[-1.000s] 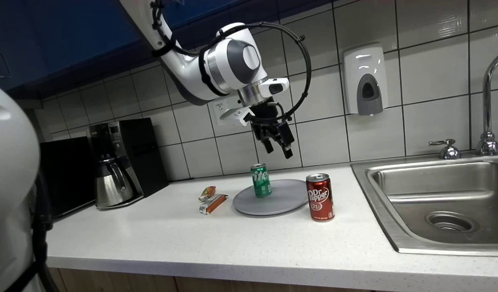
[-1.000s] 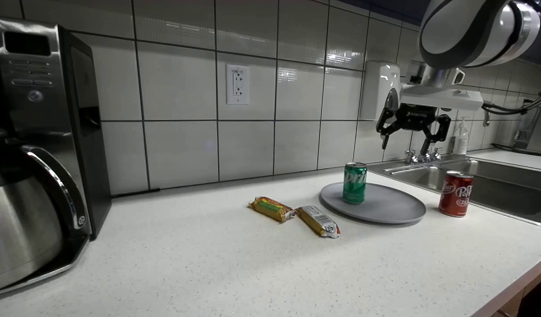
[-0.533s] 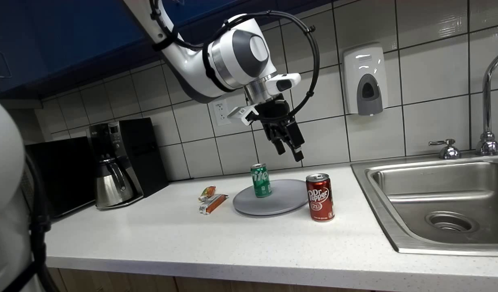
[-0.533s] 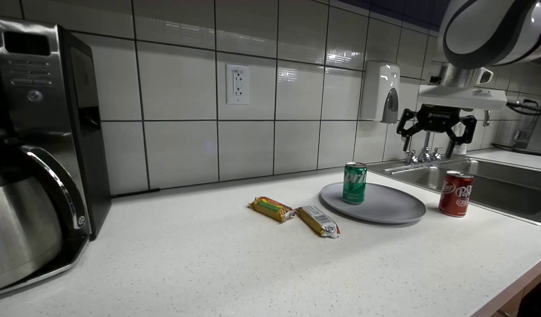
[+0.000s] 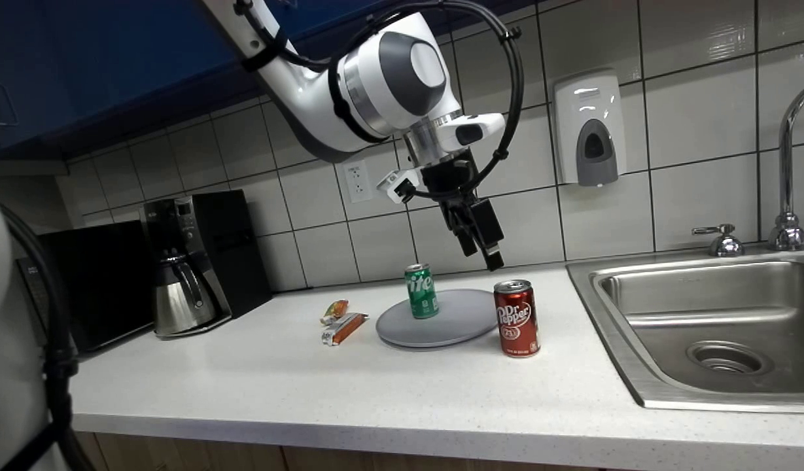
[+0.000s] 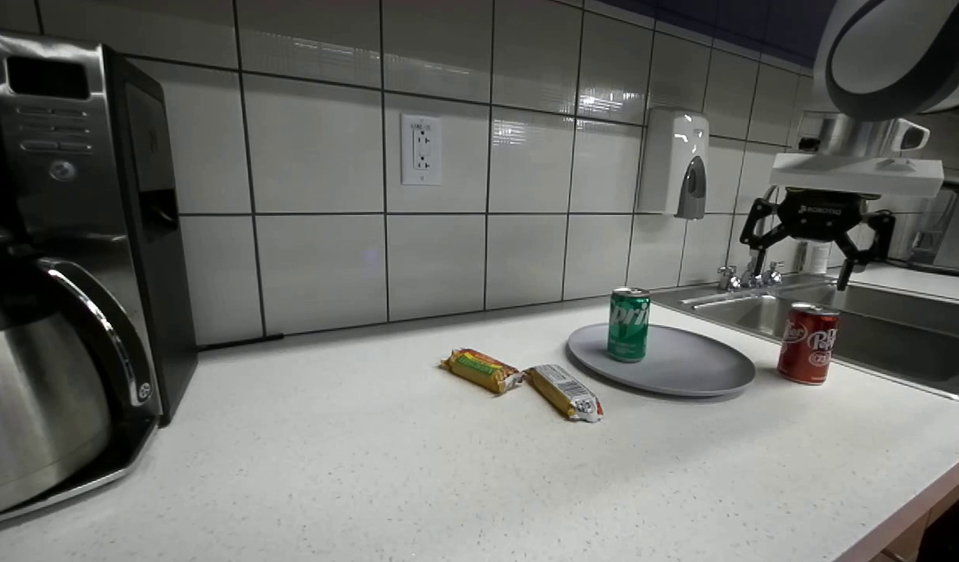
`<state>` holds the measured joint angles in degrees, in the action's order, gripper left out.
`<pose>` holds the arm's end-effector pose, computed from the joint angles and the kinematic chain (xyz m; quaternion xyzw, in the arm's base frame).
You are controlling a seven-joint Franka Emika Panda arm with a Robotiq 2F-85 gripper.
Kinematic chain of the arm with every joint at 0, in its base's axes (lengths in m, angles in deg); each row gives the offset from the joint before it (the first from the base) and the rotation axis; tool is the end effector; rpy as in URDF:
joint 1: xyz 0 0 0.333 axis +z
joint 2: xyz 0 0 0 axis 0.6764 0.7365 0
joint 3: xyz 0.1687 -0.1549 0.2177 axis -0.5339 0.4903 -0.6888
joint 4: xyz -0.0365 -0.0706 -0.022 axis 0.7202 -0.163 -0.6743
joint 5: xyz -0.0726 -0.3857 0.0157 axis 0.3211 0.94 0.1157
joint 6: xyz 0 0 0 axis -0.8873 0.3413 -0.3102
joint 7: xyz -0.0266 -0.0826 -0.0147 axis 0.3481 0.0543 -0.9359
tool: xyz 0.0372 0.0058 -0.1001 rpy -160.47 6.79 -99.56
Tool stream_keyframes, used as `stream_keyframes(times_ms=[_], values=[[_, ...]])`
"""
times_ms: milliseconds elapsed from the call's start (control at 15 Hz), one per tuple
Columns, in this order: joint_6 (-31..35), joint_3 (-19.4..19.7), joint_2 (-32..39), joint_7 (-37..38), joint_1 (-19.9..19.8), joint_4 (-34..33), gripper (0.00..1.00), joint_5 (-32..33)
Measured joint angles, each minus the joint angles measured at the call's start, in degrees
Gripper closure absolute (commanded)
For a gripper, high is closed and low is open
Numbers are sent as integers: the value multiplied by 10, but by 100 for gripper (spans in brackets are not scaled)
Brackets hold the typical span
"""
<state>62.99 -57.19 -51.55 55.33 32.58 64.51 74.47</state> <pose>0.4528 -0.1703 0.3422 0.8720 -0.4734 0.1193 0.0358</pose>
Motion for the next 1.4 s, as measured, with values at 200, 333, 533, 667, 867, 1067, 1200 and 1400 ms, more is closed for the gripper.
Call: stream_keyframes(times_ms=[200,333,533,667,867,1067,1200,1400], values=[[-6,0,-5,9,-14,11,0,0],[-8,0,-5,13,-23,16,0,0],[-11,1,-4,13,-32,17,0,0],[-11,1,-3,13,-35,17,0,-1],[-12,2,7,12,-36,9,0,-5],[-12,3,27,6,-36,-6,0,-15],[-12,4,44,-6,-36,-19,0,-28],[-14,5,69,-29,-35,-38,0,-50]])
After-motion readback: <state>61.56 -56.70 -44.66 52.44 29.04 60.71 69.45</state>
